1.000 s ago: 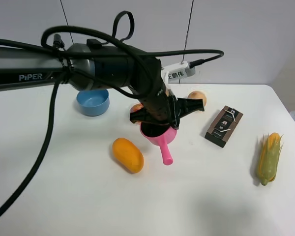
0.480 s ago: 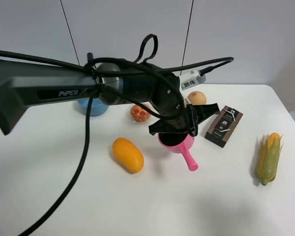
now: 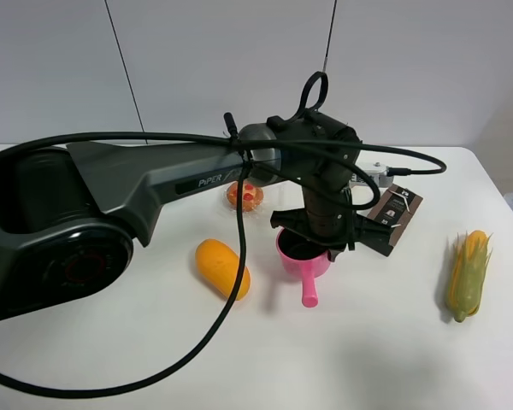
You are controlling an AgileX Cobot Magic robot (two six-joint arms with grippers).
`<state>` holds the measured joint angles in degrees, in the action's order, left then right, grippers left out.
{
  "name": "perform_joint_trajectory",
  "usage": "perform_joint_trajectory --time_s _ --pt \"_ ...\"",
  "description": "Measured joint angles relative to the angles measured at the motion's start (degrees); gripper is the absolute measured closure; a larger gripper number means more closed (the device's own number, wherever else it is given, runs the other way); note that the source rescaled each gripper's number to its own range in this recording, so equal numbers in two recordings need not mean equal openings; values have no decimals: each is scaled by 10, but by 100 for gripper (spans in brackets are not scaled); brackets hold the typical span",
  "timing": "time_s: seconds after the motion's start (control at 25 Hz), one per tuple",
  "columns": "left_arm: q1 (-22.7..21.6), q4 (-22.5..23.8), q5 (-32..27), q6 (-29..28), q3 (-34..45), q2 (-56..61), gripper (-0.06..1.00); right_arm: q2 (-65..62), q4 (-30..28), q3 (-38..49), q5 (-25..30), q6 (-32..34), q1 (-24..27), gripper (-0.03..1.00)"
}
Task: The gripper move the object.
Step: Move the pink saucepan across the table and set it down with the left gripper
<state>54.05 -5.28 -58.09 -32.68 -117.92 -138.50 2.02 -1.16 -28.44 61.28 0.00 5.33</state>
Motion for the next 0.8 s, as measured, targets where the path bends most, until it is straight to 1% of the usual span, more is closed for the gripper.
perform_joint_trajectory --time_s 0.12,0.32,0.6,0.8 --pt "0 1 0 10 -23 -13 94 0 0 0 0 0 0 -3" --pt "0 4 8 24 -29 -29 94 0 0 0 0 0 0 -3" --pt "2 10 15 79 -29 -48 94 0 0 0 0 0 0 -3" --pt "3 16 20 145 -29 -48 94 0 0 0 0 0 0 -3"
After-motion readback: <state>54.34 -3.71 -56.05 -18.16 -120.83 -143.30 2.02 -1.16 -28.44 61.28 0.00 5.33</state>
